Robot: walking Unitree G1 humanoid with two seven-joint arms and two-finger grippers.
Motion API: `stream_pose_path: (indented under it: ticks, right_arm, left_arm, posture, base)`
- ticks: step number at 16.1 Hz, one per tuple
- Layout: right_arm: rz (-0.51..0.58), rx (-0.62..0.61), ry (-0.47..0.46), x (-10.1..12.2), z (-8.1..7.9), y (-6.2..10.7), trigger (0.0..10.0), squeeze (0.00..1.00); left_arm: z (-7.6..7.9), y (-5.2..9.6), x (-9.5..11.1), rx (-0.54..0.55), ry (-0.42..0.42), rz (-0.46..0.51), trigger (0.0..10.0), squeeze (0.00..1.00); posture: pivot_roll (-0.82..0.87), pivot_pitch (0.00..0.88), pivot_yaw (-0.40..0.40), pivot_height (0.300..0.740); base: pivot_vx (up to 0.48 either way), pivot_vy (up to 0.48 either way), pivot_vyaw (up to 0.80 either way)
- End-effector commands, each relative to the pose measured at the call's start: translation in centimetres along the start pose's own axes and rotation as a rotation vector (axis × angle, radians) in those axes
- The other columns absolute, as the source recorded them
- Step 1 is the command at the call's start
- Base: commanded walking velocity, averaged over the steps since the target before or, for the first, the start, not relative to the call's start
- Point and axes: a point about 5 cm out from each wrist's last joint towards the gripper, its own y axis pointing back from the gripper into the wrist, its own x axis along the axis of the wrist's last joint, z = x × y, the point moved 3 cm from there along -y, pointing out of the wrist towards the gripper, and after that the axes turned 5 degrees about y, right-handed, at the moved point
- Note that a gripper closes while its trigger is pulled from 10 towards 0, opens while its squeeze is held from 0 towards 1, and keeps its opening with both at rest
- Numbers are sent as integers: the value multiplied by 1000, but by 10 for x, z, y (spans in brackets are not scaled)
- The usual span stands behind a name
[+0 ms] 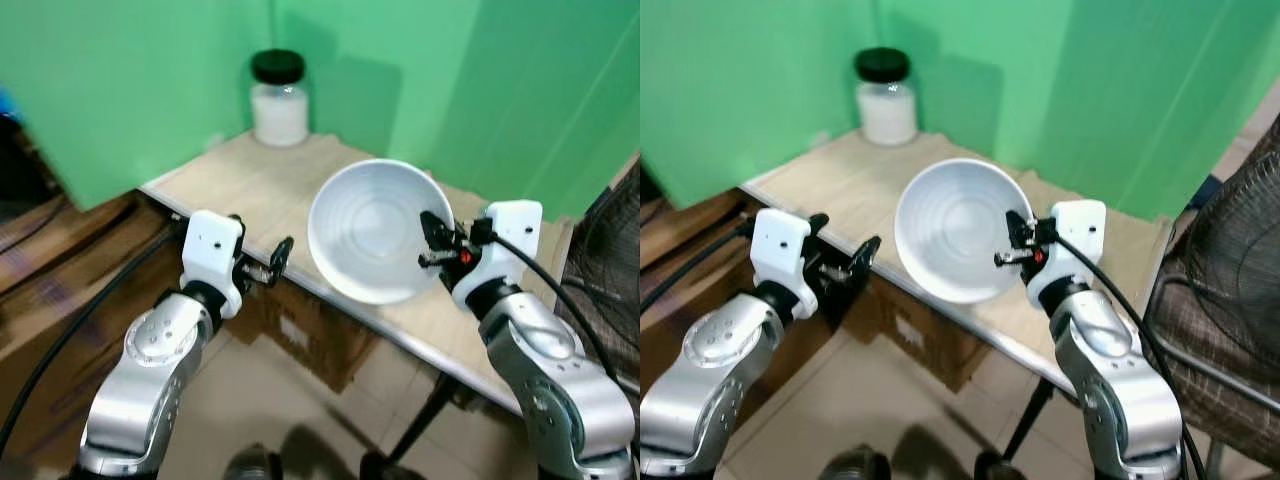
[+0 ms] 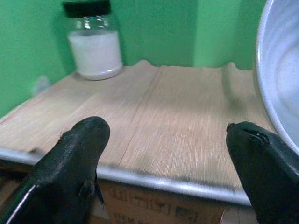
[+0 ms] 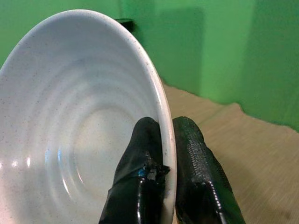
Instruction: Setting the table
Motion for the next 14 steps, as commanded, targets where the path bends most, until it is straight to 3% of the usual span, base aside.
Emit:
stream_pose_path:
  ticks: [1, 6, 14]
  right_arm:
    - [13, -4, 7, 5, 2, 0, 10000, 0]
    - [11, -12, 26, 5, 2, -1, 10000, 0]
    - [0, -77, 50, 5, 11, -1, 10000, 0]
  left_arm:
    - [0, 1, -2, 5, 2, -6, 10000, 0]
    - [0, 2, -3, 6, 0, -9, 10000, 0]
    - [1, 0, -5, -7, 5, -15, 10000, 0]
  posture:
    - [70, 0, -3, 740]
    - [71, 0, -5, 740]
    - [64, 0, -6, 740]
  base:
    - [0, 0, 0]
    - [0, 0, -93]
    - [0, 0, -762]
